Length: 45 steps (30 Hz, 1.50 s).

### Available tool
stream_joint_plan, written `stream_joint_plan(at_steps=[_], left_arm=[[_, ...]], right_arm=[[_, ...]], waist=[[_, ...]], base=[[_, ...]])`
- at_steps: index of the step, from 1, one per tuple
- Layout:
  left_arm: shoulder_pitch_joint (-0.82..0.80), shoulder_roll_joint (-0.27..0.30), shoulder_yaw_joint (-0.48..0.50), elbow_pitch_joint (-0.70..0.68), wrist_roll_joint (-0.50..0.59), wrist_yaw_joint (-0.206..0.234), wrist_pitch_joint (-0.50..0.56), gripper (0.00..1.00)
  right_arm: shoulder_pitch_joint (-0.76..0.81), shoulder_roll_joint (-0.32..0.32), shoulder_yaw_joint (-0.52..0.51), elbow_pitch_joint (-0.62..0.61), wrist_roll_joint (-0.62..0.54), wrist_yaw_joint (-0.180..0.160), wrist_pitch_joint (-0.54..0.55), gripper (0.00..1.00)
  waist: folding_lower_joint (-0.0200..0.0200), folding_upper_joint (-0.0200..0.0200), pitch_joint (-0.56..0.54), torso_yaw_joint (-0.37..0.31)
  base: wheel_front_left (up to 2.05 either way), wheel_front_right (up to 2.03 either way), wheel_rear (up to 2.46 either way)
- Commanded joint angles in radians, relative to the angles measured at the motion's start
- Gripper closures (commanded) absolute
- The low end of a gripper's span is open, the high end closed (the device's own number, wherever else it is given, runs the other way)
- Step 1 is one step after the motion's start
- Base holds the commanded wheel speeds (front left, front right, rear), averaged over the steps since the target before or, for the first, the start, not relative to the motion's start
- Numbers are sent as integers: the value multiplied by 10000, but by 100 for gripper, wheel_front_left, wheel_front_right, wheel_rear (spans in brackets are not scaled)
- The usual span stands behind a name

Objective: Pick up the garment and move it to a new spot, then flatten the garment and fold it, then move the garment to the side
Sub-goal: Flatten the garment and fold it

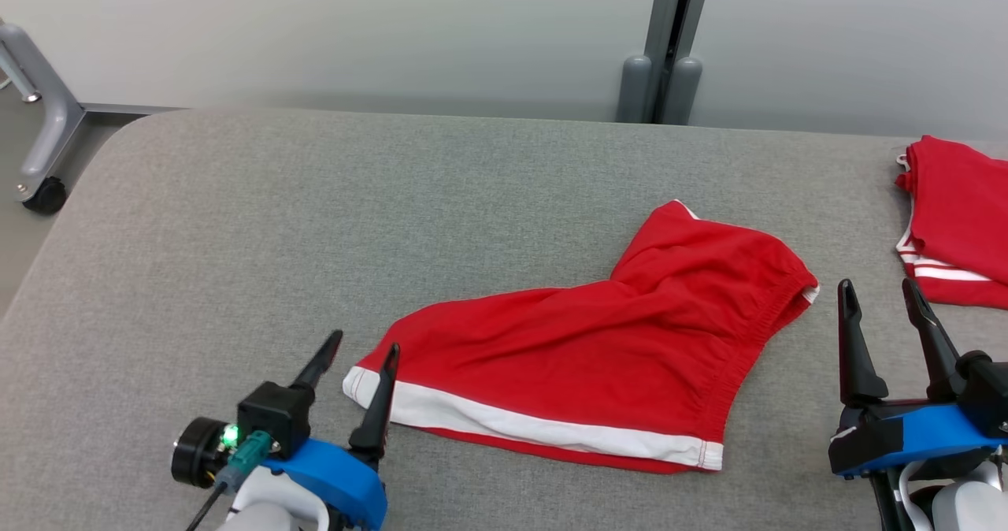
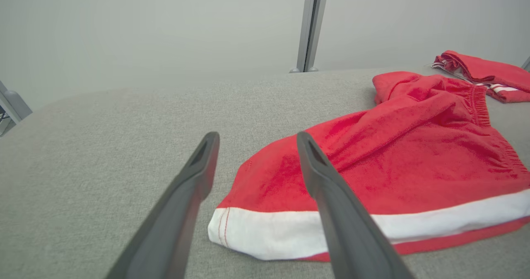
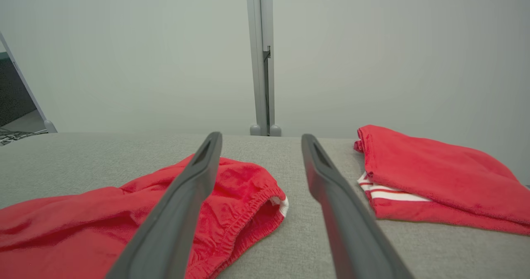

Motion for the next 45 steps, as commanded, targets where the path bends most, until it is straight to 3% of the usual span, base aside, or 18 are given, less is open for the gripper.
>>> stream_joint_plan(at_steps=[1,9,22,35,45], left_arm=[[127,-55,339,-202,276,119,-46,0],[908,-421,2443,-1223,1924,426,-47,0],[2403,-1155,5943,-1812,3581,-226,-48,0],[3219,-2019,7349,-1363,4741,-1591,-48,0],[3246,-2509,7866,-976,5375,-2279,-49,0]], right_arm=[[-6,-99,-15,21,100,1,-31,0],[-113,-108,150,65,119,1,-72,0],[232,-1,251,106,132,1,-167,0],[1172,181,501,-202,73,1,78,0],[1332,242,660,-298,158,1,228,0]], waist=[[1,0,-17,-61],[1,0,-124,-335],[1,0,-440,-600],[1,0,-747,-663],[1,0,-763,-663]], base=[[0,0,0],[0,0,0],[0,0,0],[0,0,0],[0,0,0]])
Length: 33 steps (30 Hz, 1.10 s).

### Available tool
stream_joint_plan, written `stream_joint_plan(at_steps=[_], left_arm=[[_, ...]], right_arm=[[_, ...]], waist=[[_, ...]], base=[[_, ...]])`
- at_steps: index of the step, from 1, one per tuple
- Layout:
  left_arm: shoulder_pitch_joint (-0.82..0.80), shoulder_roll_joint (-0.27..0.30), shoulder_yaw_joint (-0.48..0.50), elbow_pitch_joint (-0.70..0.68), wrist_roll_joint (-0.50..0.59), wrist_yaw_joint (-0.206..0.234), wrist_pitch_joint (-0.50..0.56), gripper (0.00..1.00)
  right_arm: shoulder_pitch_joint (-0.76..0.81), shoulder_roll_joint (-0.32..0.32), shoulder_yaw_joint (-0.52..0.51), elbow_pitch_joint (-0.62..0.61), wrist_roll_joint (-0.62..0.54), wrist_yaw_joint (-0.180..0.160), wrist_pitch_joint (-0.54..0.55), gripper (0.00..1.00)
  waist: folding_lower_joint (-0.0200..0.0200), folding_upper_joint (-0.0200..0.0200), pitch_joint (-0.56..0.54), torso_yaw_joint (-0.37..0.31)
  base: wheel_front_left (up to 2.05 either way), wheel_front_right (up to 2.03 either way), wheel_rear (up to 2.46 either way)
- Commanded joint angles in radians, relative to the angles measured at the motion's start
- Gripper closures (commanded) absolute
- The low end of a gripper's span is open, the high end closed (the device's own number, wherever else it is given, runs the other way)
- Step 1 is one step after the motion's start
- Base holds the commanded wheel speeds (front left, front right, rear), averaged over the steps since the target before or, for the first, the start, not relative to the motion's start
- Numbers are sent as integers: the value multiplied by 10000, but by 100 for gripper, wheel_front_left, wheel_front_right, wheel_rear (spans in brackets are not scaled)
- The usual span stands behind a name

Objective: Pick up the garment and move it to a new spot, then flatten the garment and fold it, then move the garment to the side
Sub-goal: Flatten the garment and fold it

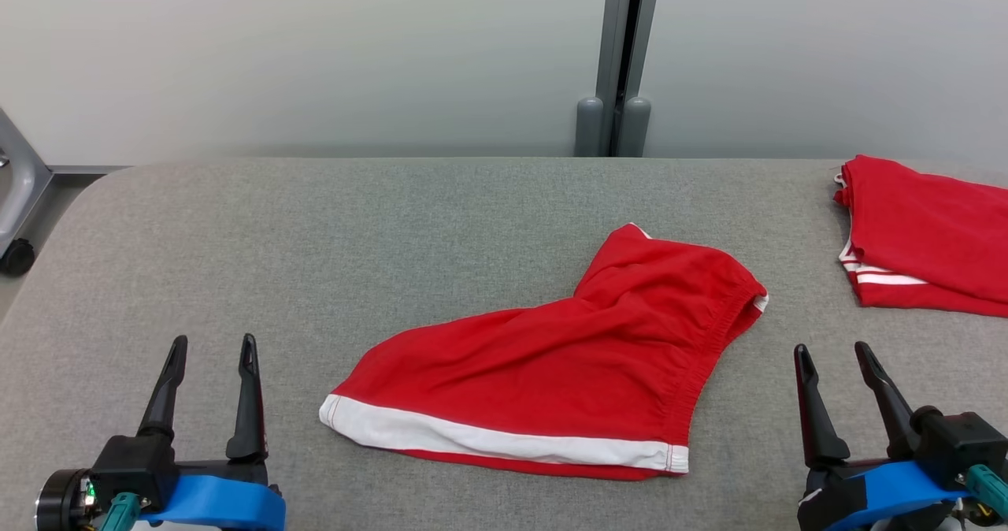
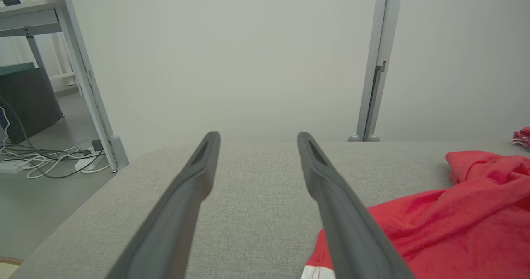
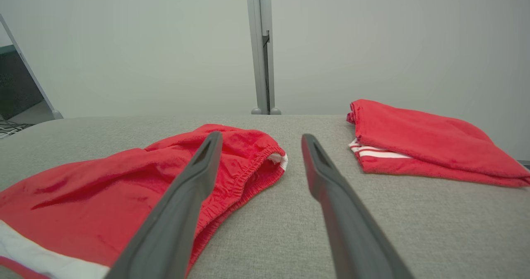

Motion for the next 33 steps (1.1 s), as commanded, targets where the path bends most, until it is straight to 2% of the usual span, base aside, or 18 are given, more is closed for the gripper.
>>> stream_joint_plan(at_steps=[1,16,26,33], left_arm=[[15,-79,116,60,132,-127,-47,0],[-161,-536,502,587,598,-813,-47,0],[-783,-524,-258,2224,398,-1343,-45,0],[-1358,-362,-908,3488,53,-1438,-45,0]], right_arm=[[129,27,5,-33,57,1,18,0],[-80,53,313,130,74,1,63,0],[-300,-273,1803,1006,327,0,32,0],[-431,-391,2734,1751,477,1,-29,0]], waist=[[0,-1,17,12],[0,-1,200,7],[0,-1,503,-60],[0,-1,756,-156]], base=[[0,0,0],[0,0,0],[0,0,0],[0,0,0]])
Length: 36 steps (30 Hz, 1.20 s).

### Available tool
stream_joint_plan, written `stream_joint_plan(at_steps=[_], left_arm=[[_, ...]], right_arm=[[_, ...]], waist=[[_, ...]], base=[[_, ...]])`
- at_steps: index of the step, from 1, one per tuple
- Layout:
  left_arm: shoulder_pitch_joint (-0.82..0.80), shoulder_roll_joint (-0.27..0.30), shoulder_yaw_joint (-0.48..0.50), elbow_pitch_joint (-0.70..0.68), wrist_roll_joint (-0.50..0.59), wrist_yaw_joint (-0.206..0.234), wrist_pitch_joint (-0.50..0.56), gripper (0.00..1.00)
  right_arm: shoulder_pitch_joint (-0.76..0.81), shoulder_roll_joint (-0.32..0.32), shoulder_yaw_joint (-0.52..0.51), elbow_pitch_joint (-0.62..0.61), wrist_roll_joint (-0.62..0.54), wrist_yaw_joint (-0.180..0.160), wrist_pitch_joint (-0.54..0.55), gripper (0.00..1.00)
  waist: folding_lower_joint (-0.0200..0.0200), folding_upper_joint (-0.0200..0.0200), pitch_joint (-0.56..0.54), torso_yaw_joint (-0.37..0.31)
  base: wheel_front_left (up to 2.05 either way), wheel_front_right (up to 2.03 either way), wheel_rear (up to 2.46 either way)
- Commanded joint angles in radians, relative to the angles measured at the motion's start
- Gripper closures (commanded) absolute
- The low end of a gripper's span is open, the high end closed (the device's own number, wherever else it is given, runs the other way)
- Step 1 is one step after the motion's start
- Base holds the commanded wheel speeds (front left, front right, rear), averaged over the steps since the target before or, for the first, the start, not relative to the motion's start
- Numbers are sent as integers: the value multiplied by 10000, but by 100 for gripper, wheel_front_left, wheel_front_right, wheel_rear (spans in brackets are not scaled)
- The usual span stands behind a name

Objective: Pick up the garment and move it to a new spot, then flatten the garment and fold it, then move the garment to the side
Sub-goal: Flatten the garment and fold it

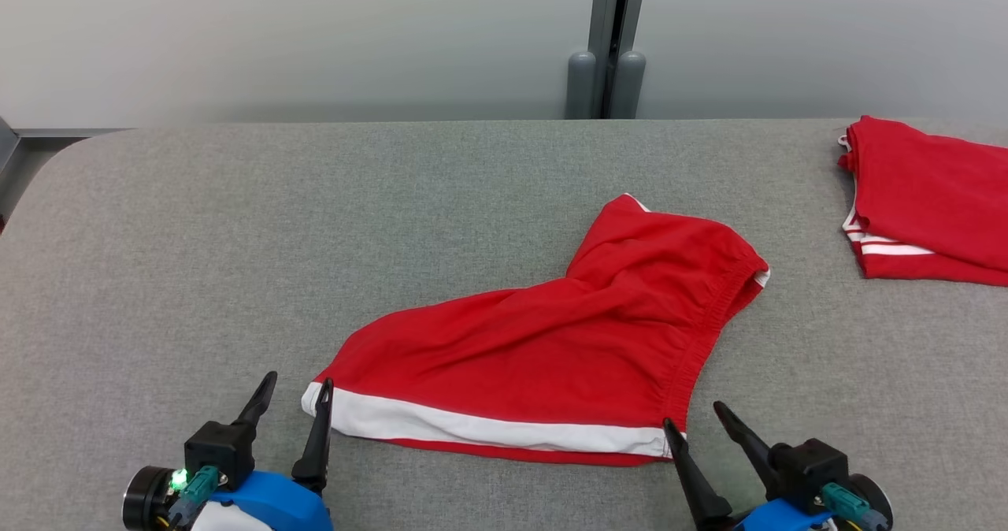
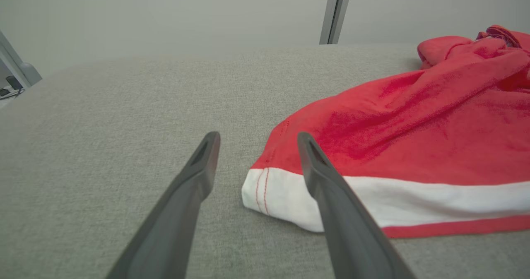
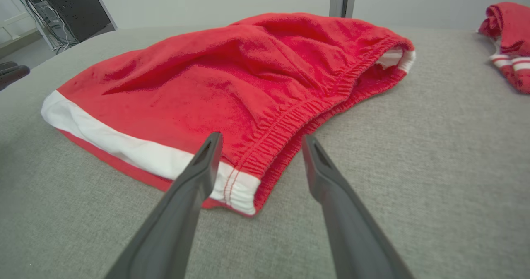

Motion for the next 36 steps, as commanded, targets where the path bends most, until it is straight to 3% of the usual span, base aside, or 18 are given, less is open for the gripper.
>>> stream_joint_plan(at_steps=[1,11,24,25,26,27,28,36], left_arm=[[-212,145,-146,245,-98,-77,-47,0],[-981,620,-1423,1818,-1450,-60,-47,0],[-1837,743,-2838,3006,-2752,-60,-42,0],[-1909,764,-2971,3052,-2844,-60,-32,0],[-1949,757,-3067,3060,-2926,-60,-23,47],[-1988,743,-3093,3003,-3027,-60,-24,68],[-2009,754,-3139,2991,-3103,-60,-24,100],[-1787,904,-2920,2261,-3002,-61,-26,100]], right_arm=[[-153,-89,166,155,74,1,-31,0],[-583,-238,1329,1249,478,1,-357,0],[-1492,-265,2357,2204,846,1,-675,0],[-1529,-274,2425,2262,877,1,-703,33],[-1566,-287,2477,2300,914,1,-738,100],[-1606,-315,2500,2337,932,1,-764,100],[-1636,-333,2517,2358,964,1,-772,100],[-1496,-465,2347,2037,1001,1,-965,100]], waist=[[0,-1,40,-18],[0,-1,248,-155],[0,-1,489,-213],[0,-1,501,-210],[0,-1,508,-204],[0,-1,510,-190],[0,-1,507,-179],[0,-1,362,-156]], base=[[0,0,0],[0,0,0],[0,0,0],[0,0,0],[0,0,0],[0,0,0],[0,0,0],[0,0,0]])
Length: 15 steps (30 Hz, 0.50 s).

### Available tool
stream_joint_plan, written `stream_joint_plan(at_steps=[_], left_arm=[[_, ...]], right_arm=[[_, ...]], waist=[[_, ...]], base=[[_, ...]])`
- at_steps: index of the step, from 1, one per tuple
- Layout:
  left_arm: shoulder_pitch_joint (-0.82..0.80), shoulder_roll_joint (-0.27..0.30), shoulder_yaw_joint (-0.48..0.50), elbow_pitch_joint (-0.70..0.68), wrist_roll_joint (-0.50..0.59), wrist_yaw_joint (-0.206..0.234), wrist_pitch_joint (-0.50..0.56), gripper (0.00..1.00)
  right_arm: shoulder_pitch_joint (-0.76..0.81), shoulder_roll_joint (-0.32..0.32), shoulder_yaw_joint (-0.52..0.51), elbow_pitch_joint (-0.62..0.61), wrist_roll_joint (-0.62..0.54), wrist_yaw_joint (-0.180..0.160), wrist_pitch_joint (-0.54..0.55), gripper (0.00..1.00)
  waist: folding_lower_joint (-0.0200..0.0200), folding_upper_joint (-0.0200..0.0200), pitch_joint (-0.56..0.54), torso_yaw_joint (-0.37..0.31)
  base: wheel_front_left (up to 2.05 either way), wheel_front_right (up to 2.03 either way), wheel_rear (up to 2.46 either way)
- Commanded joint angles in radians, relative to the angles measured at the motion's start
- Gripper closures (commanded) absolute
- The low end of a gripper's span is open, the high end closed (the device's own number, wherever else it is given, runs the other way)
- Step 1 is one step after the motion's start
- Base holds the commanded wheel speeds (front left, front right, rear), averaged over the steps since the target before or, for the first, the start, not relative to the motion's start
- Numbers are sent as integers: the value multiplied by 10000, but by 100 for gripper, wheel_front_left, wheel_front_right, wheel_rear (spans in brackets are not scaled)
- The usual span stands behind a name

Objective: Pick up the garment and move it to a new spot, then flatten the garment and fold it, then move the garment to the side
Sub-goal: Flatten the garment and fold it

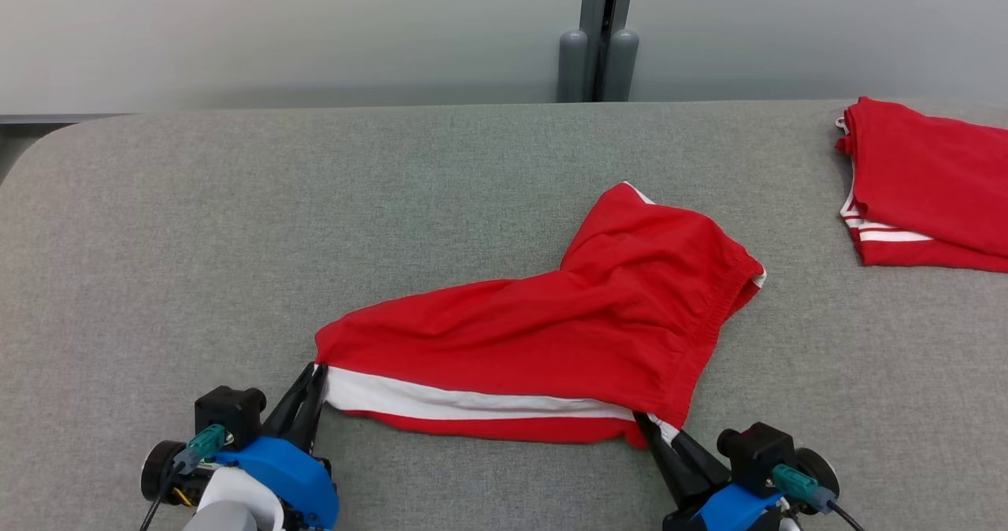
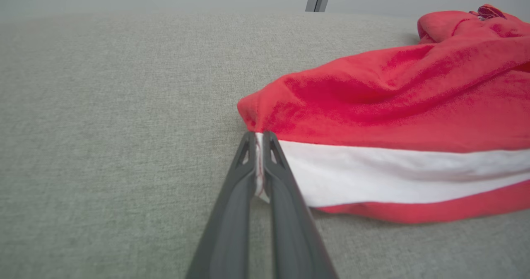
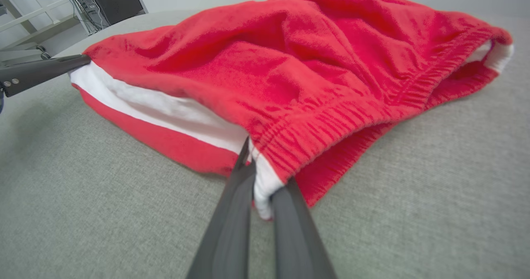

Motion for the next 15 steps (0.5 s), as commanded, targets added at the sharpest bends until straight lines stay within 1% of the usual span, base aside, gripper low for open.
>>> stream_joint_plan(at_steps=[1,8,12,15], left_arm=[[111,63,108,-216,118,-9,1,100],[68,219,641,-1250,498,-9,0,100],[-468,360,845,-1755,585,-9,0,100],[-1113,540,680,-1866,728,-9,1,100]], right_arm=[[60,-43,-85,-197,-60,1,-47,100],[-83,-299,-422,-1180,-105,1,-75,100],[-549,-589,-522,-1835,-149,1,35,100],[-1139,-851,-594,-2266,-103,1,217,100]], waist=[[-1,0,-38,1],[-1,0,-67,21],[-1,0,71,21],[-1,0,271,-14]], base=[[0,0,0],[0,0,0],[0,0,0],[0,0,0]])
